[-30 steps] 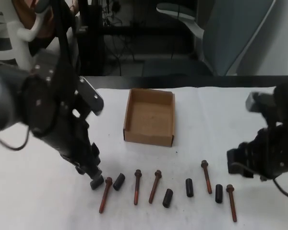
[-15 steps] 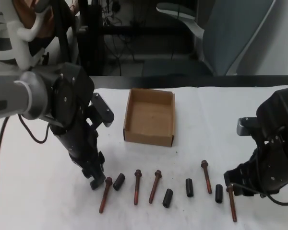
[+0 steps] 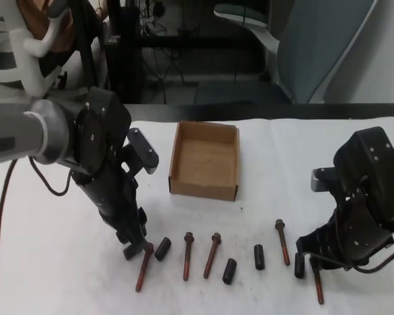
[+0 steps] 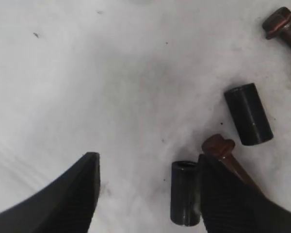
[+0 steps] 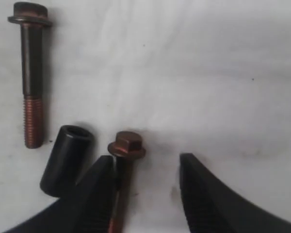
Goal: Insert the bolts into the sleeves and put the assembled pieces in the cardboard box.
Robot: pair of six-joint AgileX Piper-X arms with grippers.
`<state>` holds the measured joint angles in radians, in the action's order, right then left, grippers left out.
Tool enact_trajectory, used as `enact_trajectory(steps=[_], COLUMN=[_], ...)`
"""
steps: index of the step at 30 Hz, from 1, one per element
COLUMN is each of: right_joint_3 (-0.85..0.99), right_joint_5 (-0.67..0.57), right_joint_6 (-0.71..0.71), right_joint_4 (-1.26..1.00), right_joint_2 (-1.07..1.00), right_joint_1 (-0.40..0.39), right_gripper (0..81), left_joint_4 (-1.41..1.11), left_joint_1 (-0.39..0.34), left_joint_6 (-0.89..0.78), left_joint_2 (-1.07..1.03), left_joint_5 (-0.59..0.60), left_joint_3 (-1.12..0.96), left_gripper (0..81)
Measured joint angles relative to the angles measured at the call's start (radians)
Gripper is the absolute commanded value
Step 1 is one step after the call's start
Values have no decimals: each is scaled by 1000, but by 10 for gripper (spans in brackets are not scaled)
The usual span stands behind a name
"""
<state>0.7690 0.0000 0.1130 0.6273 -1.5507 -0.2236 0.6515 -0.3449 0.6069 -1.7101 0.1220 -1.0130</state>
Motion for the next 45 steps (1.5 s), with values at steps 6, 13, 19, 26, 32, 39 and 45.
enact_trajectory(steps=[6, 13, 19, 26, 32, 39, 45], right_joint_3=[1, 4, 17, 24, 29, 33, 10], right_joint_5=[0, 0, 13, 20, 33, 33, 25], right_joint_6=[0, 13, 22, 22, 24, 24, 22], right_joint_4=[10, 10, -8, 0, 5, 15, 21], right_joint_2=[-4, -5, -67, -89, -89, -82, -10], right_joint_1=[-16, -24, -24, -24, -26, -26, -26], right_gripper=[416, 416, 416, 371, 6, 6, 6], left_joint_4=[62, 60, 58, 62, 77, 76, 65], left_joint_1=[0, -2, -4, -24, -38, -38, -34], left_joint_6=[0, 23, 29, 27, 27, -35, -132], left_joint_2=[0, 0, -25, -73, -75, -75, 0], left_joint_5=[-22, -35, -37, -41, -38, -45, -34], left_joint_3=[0, 0, -2, -4, -4, -4, -2], left_gripper=[564, 564, 564, 392, 17, 18, 18])
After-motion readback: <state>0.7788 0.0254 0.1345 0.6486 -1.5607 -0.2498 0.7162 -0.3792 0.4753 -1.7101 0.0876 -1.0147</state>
